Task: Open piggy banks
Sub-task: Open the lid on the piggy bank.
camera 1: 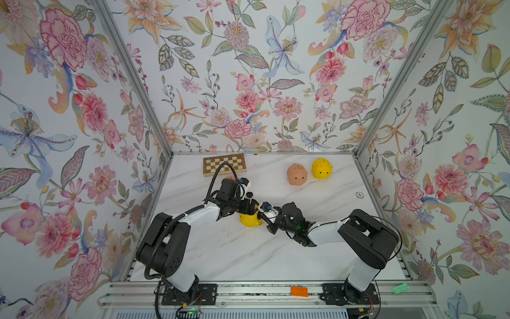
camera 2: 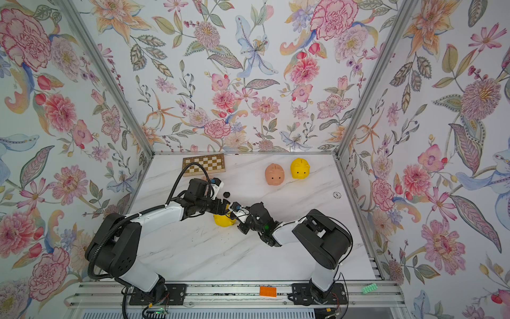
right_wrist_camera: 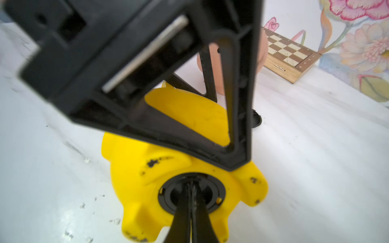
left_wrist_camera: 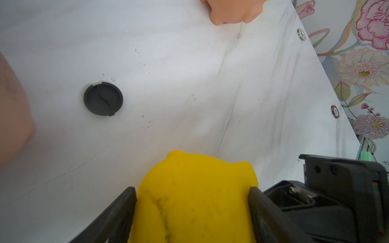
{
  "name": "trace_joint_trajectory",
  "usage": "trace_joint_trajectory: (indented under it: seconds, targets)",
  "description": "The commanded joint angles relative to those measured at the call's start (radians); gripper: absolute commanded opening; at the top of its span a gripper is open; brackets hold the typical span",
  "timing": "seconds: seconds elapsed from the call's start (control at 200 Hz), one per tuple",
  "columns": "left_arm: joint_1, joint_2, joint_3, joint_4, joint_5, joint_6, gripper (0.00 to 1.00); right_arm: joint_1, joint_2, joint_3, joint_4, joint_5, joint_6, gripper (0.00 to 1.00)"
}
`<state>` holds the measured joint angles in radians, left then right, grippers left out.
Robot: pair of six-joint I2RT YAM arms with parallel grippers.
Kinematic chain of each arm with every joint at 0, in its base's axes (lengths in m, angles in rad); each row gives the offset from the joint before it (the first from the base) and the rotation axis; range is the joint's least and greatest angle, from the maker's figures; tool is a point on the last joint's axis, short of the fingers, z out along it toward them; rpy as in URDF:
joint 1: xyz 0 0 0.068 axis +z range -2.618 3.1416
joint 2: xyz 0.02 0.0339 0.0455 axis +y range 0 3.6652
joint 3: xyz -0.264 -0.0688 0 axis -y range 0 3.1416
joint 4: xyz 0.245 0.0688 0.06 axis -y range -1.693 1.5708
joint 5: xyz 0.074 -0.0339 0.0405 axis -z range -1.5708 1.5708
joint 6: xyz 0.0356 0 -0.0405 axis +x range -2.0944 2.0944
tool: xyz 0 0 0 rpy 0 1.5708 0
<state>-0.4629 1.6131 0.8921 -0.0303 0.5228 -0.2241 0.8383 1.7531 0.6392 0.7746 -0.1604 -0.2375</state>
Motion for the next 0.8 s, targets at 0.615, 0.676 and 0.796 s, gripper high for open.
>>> trace_joint_trajectory:
  seconds: [0.615,0.676,0.796]
  targets:
    - [-0.039,0.069,-0.056,-0.138,0.131,-0.017,0.84,0.123,-0.045,-0.029,-0.189,0.123,-0.439,0.0]
    - [-0.041,0.068,-0.056,-0.138,0.129,-0.017,0.83,0.131,-0.051,-0.032,-0.189,0.138,-0.458,0.0]
    - [-0.04,0.071,-0.053,-0.144,0.123,-0.015,0.83,0.149,-0.056,-0.033,-0.17,0.18,-0.494,0.0]
